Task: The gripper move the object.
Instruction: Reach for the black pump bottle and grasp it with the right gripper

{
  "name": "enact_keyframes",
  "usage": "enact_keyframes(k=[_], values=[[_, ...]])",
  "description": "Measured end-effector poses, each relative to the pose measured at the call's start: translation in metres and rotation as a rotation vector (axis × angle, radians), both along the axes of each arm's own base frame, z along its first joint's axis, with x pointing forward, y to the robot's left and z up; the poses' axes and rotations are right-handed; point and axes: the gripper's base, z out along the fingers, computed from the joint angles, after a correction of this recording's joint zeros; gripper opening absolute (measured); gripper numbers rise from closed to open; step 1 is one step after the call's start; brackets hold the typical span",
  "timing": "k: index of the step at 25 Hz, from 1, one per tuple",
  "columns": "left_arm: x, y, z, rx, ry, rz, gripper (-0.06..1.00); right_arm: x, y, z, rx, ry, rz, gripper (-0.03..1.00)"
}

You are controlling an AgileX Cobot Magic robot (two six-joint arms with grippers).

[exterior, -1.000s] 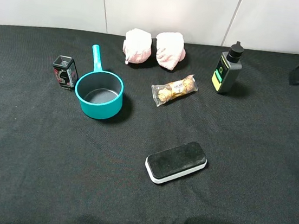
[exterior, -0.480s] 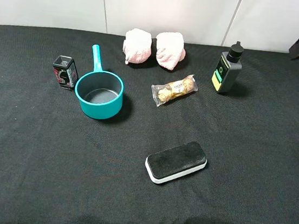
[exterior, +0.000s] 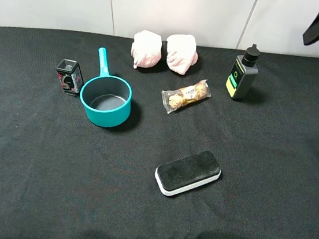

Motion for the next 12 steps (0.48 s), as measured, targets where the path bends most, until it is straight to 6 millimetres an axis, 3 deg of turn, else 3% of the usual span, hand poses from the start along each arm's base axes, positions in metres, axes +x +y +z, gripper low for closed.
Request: enact_keyframes(k=[12], values=[[0.0,0.0,0.0,0.0,0.0,0.0,0.76,0.076,0.027,-0.003,-0.066,0.014,0.021,0.69]])
